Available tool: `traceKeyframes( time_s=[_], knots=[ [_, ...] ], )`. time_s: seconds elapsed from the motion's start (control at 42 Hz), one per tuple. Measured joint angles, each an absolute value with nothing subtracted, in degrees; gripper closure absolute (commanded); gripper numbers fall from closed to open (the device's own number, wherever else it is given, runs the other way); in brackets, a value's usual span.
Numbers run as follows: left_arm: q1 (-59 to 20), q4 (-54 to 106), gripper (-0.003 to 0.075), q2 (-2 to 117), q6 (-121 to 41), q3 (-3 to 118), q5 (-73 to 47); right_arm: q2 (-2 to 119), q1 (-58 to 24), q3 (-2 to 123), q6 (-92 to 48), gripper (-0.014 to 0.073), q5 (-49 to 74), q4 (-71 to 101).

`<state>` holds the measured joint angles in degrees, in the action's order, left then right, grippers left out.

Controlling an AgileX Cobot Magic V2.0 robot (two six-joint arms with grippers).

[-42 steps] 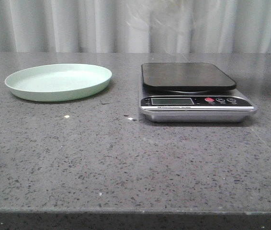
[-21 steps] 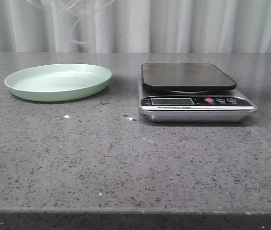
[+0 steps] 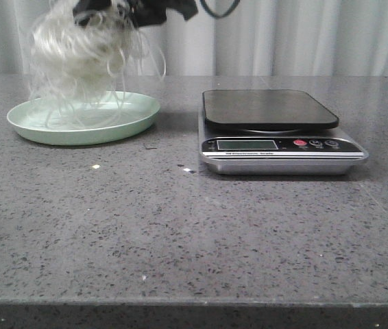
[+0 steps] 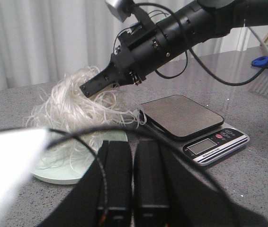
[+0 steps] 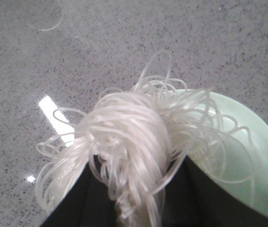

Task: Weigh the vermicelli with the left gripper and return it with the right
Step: 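Lift the vermicelli with the right gripper and carry it over the green plate, then lower the vermicelli onto the green plate and open the right gripper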

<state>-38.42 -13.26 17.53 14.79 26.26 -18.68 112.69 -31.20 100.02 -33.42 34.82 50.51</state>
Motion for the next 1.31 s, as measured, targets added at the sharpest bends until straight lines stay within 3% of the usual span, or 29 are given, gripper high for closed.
traceKeyframes(
  time_s=[0.523, 0.856, 1.308],
  knots=[
    [-38.42, -13.26, 0.0584, 17.53, 14.79, 26.26, -18.68, 114.72, -31.29, 100.3, -33.54, 0.0435, 32.07, 50.55],
    [-38.42, -13.26, 0.0584, 17.53, 14.79, 26.26, -18.68, 114.72, -31.29, 100.3, -33.54, 0.016, 32.07, 50.68],
    [-38.42, -13.26, 0.0584, 17.53, 14.79, 26.26, -18.68, 112.92, -31.29, 100.71, -33.54, 0.0149, 32.74, 51.64]
  ],
)
